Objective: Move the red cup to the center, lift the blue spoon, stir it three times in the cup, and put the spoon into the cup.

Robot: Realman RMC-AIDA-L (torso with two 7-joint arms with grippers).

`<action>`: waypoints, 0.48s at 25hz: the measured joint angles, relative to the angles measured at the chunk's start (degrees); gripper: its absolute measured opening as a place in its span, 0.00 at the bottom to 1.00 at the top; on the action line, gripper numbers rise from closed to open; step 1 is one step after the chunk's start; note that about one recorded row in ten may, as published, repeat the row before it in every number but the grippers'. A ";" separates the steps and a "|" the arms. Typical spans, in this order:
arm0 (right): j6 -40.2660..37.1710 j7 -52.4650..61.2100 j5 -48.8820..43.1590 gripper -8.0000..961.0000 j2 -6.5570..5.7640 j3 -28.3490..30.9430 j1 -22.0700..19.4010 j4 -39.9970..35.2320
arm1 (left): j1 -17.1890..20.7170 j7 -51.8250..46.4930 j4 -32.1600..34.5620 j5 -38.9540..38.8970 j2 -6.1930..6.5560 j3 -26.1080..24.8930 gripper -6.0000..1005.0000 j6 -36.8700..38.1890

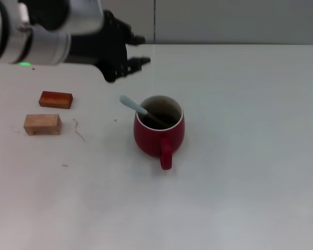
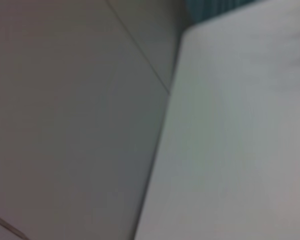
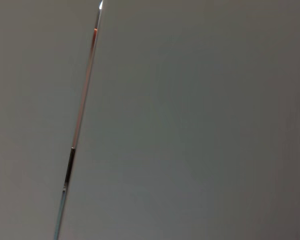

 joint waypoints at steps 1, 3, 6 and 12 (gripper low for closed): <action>0.01 0.00 0.03 0.68 0.00 0.07 0.00 0.00 | 0.00 0.00 0.00 0.00 0.00 0.00 0.34 0.00; 0.00 0.00 0.18 0.68 0.00 0.29 -0.05 -0.01 | 0.40 1.34 -2.08 -5.89 0.03 -3.56 0.34 -1.62; -0.21 0.00 0.33 0.68 0.00 0.45 -0.23 -0.01 | 0.65 6.88 -14.32 -26.51 0.10 -15.79 0.34 -4.55; -0.28 0.00 0.47 0.68 0.00 0.68 -0.45 -0.14 | -0.88 13.99 -34.18 -46.75 0.31 -30.07 0.34 -4.92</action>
